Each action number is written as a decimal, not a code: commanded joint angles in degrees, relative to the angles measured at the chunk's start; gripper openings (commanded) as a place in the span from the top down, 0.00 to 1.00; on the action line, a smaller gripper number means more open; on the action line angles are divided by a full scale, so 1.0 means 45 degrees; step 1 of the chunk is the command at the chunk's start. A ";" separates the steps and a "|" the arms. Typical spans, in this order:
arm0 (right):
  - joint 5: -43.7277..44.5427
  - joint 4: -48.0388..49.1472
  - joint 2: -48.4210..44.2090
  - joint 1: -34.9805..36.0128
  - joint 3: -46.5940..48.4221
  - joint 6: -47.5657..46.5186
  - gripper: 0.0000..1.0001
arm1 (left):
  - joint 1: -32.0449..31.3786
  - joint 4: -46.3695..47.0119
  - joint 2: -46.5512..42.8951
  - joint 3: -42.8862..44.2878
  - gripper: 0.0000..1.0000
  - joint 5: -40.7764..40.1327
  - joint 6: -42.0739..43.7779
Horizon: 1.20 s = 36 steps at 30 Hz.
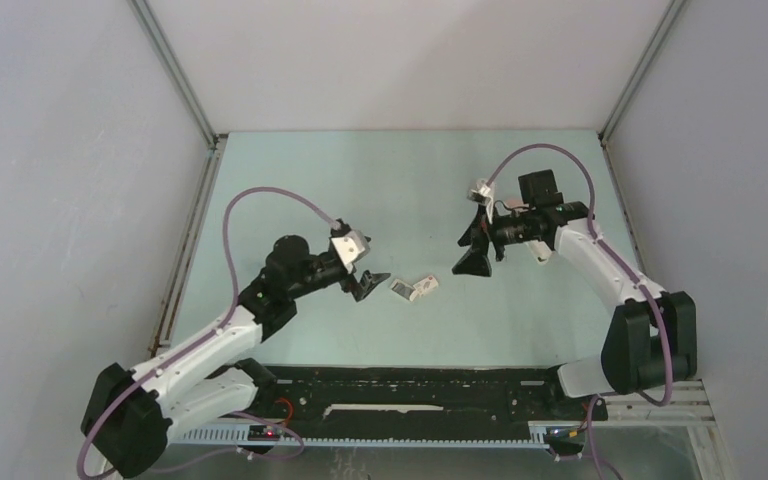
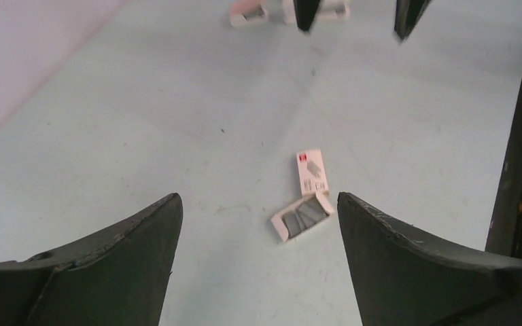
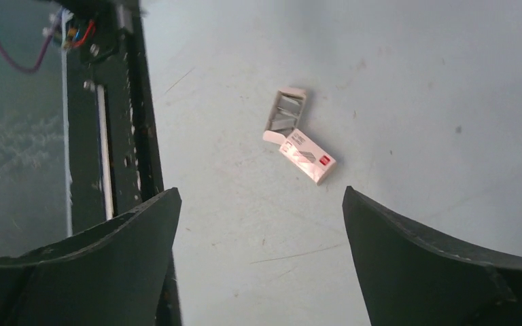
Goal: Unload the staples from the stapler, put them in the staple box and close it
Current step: Close the staple box at the center of the board.
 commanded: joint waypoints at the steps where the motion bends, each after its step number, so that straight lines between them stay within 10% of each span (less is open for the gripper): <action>1: -0.1972 -0.2517 -0.0296 0.0015 0.0345 -0.5841 0.00 | -0.0034 -0.2696 0.1298 0.1405 0.11 0.1882 0.4133; 36: -0.2100 -0.3780 0.0523 -0.0188 0.0141 -0.7121 0.01 | -0.1079 -0.5149 0.8475 0.4456 0.28 0.1099 0.8592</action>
